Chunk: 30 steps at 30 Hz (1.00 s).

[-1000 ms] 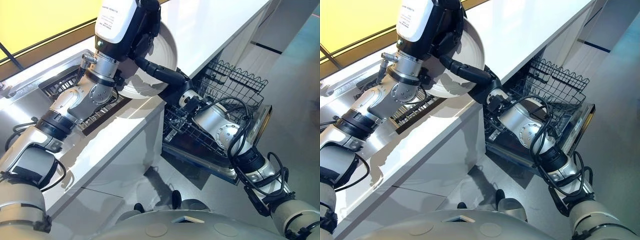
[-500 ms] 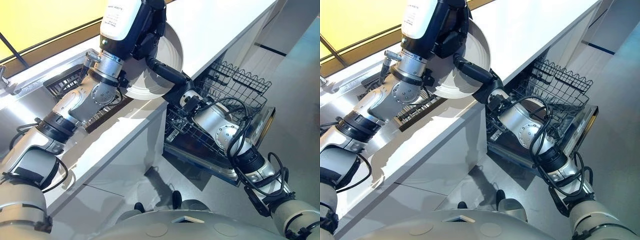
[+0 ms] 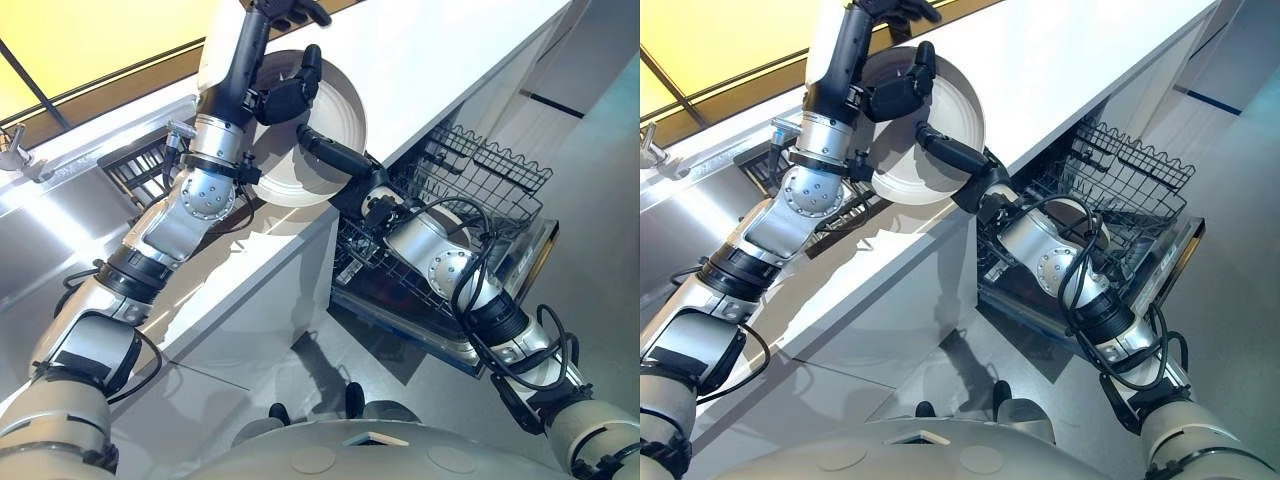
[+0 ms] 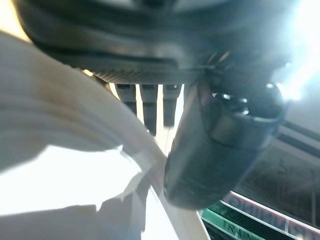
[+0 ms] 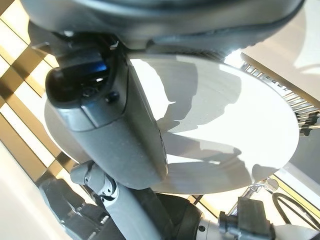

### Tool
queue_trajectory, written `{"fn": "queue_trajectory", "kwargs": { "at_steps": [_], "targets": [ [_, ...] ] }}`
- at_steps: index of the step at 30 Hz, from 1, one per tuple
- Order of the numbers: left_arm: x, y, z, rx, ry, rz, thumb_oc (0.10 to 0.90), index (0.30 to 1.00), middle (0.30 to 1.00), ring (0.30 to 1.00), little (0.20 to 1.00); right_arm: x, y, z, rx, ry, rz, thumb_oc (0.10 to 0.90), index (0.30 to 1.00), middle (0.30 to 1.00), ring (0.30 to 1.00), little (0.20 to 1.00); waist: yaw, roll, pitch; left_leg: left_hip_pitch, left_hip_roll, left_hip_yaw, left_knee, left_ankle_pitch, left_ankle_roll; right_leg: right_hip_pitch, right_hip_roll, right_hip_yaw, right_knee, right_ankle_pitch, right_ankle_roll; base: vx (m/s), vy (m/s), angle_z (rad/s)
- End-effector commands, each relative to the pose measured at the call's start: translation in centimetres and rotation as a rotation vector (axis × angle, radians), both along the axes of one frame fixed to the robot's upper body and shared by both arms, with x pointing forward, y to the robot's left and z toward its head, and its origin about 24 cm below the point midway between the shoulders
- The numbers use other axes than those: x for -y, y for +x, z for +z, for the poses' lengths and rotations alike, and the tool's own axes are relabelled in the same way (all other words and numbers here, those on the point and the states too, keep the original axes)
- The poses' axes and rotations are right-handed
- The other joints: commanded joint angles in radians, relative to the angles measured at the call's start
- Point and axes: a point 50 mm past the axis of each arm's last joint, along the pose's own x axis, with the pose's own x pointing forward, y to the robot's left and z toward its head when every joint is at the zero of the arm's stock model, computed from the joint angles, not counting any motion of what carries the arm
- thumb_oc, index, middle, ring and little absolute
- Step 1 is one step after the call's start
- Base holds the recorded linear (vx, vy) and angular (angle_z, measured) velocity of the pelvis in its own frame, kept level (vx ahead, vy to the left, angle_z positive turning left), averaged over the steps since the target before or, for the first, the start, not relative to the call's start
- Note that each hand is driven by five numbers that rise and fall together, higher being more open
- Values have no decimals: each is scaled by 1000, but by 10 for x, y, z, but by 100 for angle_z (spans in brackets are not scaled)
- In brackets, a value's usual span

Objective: Pick up plates and place into dishwasher.

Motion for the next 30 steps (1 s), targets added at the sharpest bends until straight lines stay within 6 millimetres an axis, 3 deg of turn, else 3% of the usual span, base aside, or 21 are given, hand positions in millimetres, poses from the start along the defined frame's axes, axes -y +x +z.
{"fn": "queue_trajectory", "kwargs": {
  "at_steps": [1, 5, 9, 12, 15, 16, 20, 24, 28, 30],
  "targets": [
    [-59, 7, 29, 40, -88, 208, 800, 900, 900, 900, 900, 20, 4, 100, 474, 159, -138, 100, 300, 300, 300, 200, 15, 7, -81, -46, -9, -30, 2, -25, -10, 16, 48, -9, 73, -114, 33, -8, 9, 6],
    [-86, 4, 36, 23, -239, 234, 800, 900, 900, 900, 900, 56, 1, 130, 780, -33, -452, 100, 300, 300, 300, 200, 18, 15, -83, -47, -12, -34, 3, -27, -9, 19, 48, -6, 73, -120, 30, 0, 14, 5],
    [-101, 1, 35, 39, -346, 265, 800, 900, 900, 900, 900, 82, -4, 154, 965, -154, -721, 100, 300, 300, 300, 200, 18, 24, -86, -43, -17, -38, 5, -37, -7, 23, 47, 1, 74, -129, 26, 2, 6, 1],
    [-109, -2, 37, 53, -349, 306, 800, 900, 900, 900, 900, 106, -7, 162, 1071, -328, -972, 100, 300, 300, 300, 200, 16, 27, -86, -37, -19, -41, 5, -43, -6, 28, 46, 0, 75, -135, 26, 0, 0, 0],
    [-118, -5, 37, 47, -341, 332, 800, 900, 900, 900, 900, 143, -7, 162, 1116, -578, -1219, 100, 300, 300, 300, 200, 15, 28, -86, -34, -21, -48, 5, -45, -5, 32, 46, -1, 73, -139, 27, 7, 4, 3],
    [-123, -8, 36, 40, -330, 348, 800, 900, 900, 900, 900, 165, -6, 161, 1086, -687, -1316, 100, 300, 300, 300, 200, 15, 27, -87, -33, -22, -50, 5, -46, -6, 35, 46, -3, 71, -139, 28, 13, 3, 8],
    [-137, -16, 32, 27, -335, 373, 800, 900, 900, 900, 900, 218, -11, 146, 942, -811, -1459, 100, 300, 300, 300, 200, 12, 27, -83, -36, -22, -54, 4, -45, -8, 39, 46, -3, 65, -137, 30, 5, 3, 3],
    [-145, -19, 27, 12, -347, 390, 800, 900, 900, 900, 900, 241, -12, 125, 820, -950, -1478, 100, 300, 300, 300, 200, 7, 30, -78, -37, -24, -55, 4, -46, -7, 36, 46, 0, 71, -140, 30, -3, 11, 1],
    [-156, -25, 19, -13, -348, 417, 800, 900, 900, 900, 900, 267, -16, 70, 607, -1172, -1337, 100, 300, 300, 300, 200, -8, 35, -69, -35, -25, -47, 2, -46, -5, 29, 43, -1, 80, -143, 33, -7, 43, 0],
    [-159, -29, 13, -29, -345, 417, 800, 900, 900, 900, 900, 274, -21, 45, 525, -1196, -1268, 100, 300, 300, 300, 200, -11, 37, -67, -35, -24, -41, 2, -47, -4, 26, 41, -1, 86, -145, 34, 3, 38, 0]
  ]
}}
